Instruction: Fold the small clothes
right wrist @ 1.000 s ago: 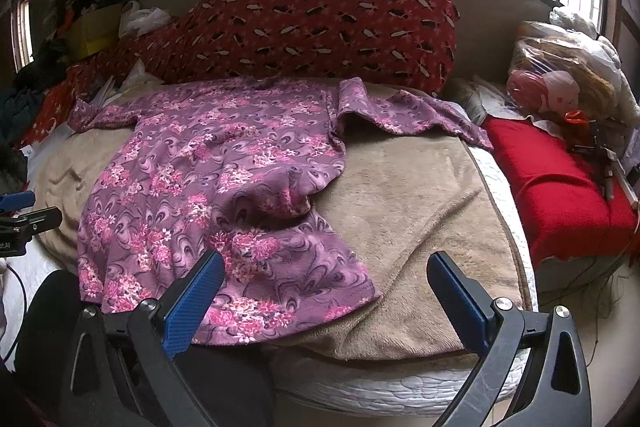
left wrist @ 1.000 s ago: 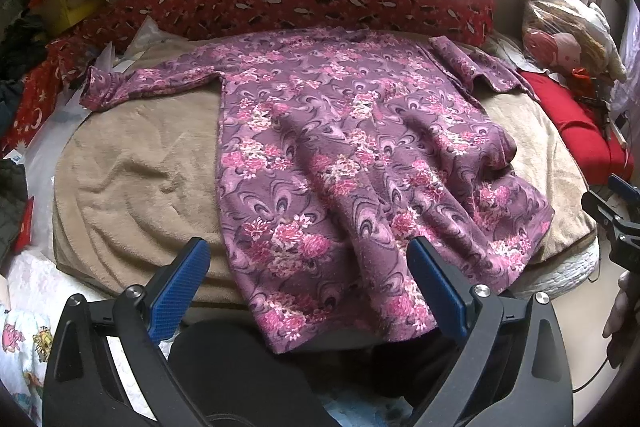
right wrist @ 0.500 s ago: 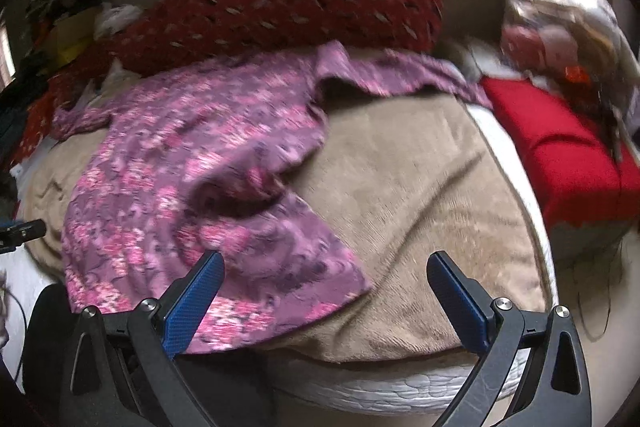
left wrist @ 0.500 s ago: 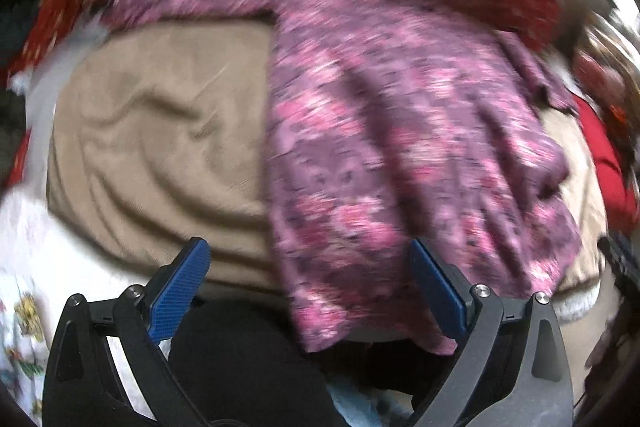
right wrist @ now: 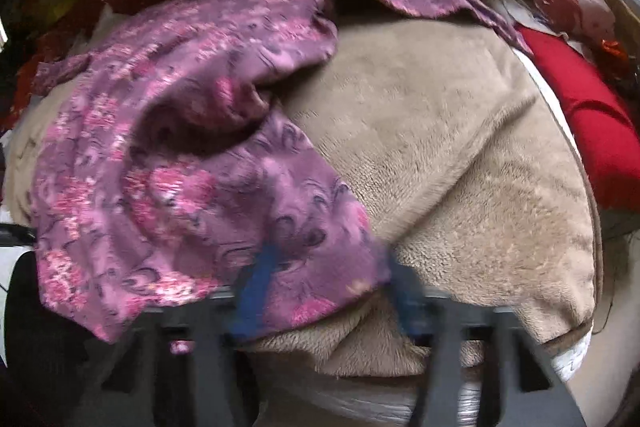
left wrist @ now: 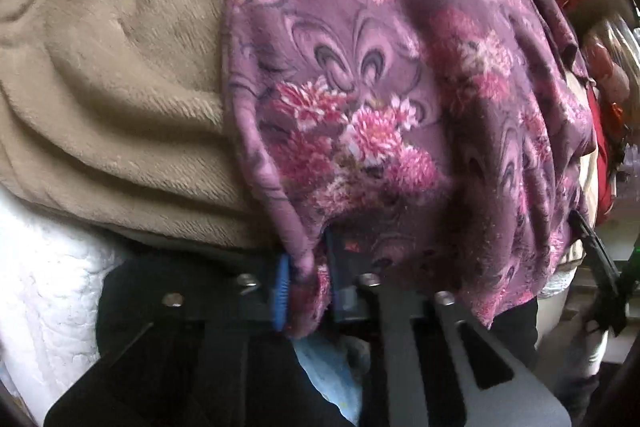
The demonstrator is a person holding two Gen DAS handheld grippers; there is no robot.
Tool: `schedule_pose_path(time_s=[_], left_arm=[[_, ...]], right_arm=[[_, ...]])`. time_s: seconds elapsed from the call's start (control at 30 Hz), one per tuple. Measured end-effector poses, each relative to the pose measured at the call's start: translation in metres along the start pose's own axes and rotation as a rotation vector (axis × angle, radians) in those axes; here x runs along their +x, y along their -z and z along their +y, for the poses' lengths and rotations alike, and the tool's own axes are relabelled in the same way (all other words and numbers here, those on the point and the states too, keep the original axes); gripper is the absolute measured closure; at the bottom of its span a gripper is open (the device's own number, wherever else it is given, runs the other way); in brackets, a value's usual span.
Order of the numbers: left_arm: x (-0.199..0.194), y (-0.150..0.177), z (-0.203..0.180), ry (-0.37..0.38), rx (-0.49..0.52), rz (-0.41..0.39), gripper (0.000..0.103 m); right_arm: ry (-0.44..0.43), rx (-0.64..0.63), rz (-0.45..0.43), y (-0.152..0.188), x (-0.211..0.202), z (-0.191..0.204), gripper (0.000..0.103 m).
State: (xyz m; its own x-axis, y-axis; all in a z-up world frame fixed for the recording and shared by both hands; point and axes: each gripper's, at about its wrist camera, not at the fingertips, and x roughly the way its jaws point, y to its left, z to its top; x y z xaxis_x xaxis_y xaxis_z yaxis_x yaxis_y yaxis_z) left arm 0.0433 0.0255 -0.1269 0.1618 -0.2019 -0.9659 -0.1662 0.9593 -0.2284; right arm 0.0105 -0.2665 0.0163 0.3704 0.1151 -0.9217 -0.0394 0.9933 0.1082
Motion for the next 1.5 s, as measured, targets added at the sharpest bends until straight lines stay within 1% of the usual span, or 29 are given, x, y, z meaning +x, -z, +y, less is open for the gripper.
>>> schedule_pose_path(time_s=[0.03,0.07,0.13,0.2,0.23,0.27,0.33,0.43,0.53,0.6,0.67,0.73,0.8,0.83,0.87,0.9,0.93,1.0,1.07,1.13,1.17,1.2,1.27,1.3,1.37,1.4,1.43,1.47,1.5], left_arm=[[-0.007,0.002,0.0,0.016,-0.002,-0.007,0.1],[-0.016,0.002,0.002,0.047,-0.014,-0.016,0.1],[-0.049,0.001,0.006,0.123,-0.05,-0.061,0.1],[-0.092,0.006,0.012,0.18,-0.07,-0.131,0.1],[-0.114,0.009,0.014,0.187,-0.076,-0.162,0.1],[-0.123,0.005,0.019,0.198,-0.076,-0.181,0.1],[-0.132,0.009,0.024,0.175,-0.076,-0.186,0.1],[-0.105,0.007,0.05,0.123,-0.087,-0.143,0.1],[-0.062,0.016,0.059,0.066,-0.137,-0.014,0.1],[-0.057,0.019,0.061,0.044,-0.153,0.005,0.099],[-0.068,0.018,0.064,0.07,-0.166,-0.006,0.099],[-0.091,0.016,0.062,0.1,-0.158,-0.05,0.099],[-0.122,0.009,0.049,0.085,-0.118,-0.144,0.098],[-0.132,0.004,0.04,0.083,-0.091,-0.172,0.093],[-0.138,-0.002,0.03,0.083,-0.063,-0.193,0.09],[-0.144,-0.007,0.021,0.082,-0.042,-0.211,0.082],[-0.145,-0.016,0.012,0.08,-0.024,-0.225,0.071],[-0.14,-0.03,0.001,0.053,0.018,-0.25,0.06],[-0.12,-0.043,-0.021,0.031,0.051,-0.245,0.06],[-0.1,-0.051,-0.025,0.005,0.064,-0.213,0.06],[-0.083,-0.058,-0.035,-0.013,0.067,-0.184,0.06],[-0.073,-0.061,-0.038,-0.023,0.067,-0.162,0.06],[-0.054,-0.065,-0.041,-0.039,0.066,-0.114,0.06],[-0.049,-0.063,-0.04,-0.032,0.069,-0.099,0.06],[-0.05,-0.063,-0.041,-0.029,0.089,-0.1,0.06],[-0.051,-0.064,-0.04,-0.023,0.098,-0.099,0.06],[-0.052,-0.065,-0.04,-0.015,0.104,-0.097,0.06],[-0.053,-0.068,-0.041,-0.003,0.106,-0.095,0.06],[-0.053,-0.072,-0.042,0.011,0.106,-0.094,0.06]], right_arm=[[-0.06,0.025,-0.006,0.0,-0.007,-0.003,0.093],[-0.096,0.043,-0.016,-0.001,-0.015,-0.004,0.093],[-0.182,0.071,-0.06,-0.002,-0.039,-0.005,0.094],[-0.267,0.11,-0.126,0.001,-0.074,-0.007,0.094],[-0.298,0.128,-0.155,0.004,-0.088,-0.008,0.094],[-0.324,0.148,-0.173,0.007,-0.1,-0.009,0.094],[-0.34,0.177,-0.172,0.014,-0.106,-0.011,0.094],[-0.307,0.198,-0.108,0.03,-0.095,-0.016,0.094],[-0.282,0.259,0.01,0.056,-0.063,-0.024,0.093],[-0.274,0.28,0.074,0.067,-0.044,-0.027,0.093],[-0.274,0.291,0.131,0.069,-0.033,-0.027,0.092],[-0.248,0.294,0.135,0.062,-0.035,-0.029,0.085],[-0.21,0.278,0.061,0.044,-0.049,-0.035,0.082],[-0.198,0.265,0.013,0.032,-0.056,-0.036,0.08],[-0.195,0.254,-0.032,0.02,-0.061,-0.036,0.072],[-0.197,0.249,-0.064,0.011,-0.062,-0.036,0.064],[-0.205,0.244,-0.09,0.0,-0.061,-0.036,0.061],[-0.222,0.226,-0.119,-0.023,-0.051,-0.029,0.06],[-0.228,0.211,-0.139,-0.041,-0.034,-0.019,0.06],[-0.213,0.176,-0.148,-0.051,-0.011,-0.011,0.064],[-0.194,0.159,-0.131,-0.052,0.0,-0.008,0.066],[-0.159,0.138,-0.084,-0.054,0.016,-0.009,0.068],[-0.139,0.117,-0.003,-0.052,0.04,-0.011,0.077],[-0.171,0.127,-0.017,-0.053,0.039,-0.019,0.078],[-0.217,0.205,-0.079,-0.071,0.024,-0.047,0.079],[-0.219,0.258,-0.122,-0.082,0.016,-0.066,0.075],[-0.208,0.328,-0.167,-0.094,0.009,-0.092,0.074],[-0.195,0.378,-0.192,-0.101,0.006,-0.111,0.069],[-0.167,0.465,-0.224,-0.112,0.004,-0.143,0.061]])
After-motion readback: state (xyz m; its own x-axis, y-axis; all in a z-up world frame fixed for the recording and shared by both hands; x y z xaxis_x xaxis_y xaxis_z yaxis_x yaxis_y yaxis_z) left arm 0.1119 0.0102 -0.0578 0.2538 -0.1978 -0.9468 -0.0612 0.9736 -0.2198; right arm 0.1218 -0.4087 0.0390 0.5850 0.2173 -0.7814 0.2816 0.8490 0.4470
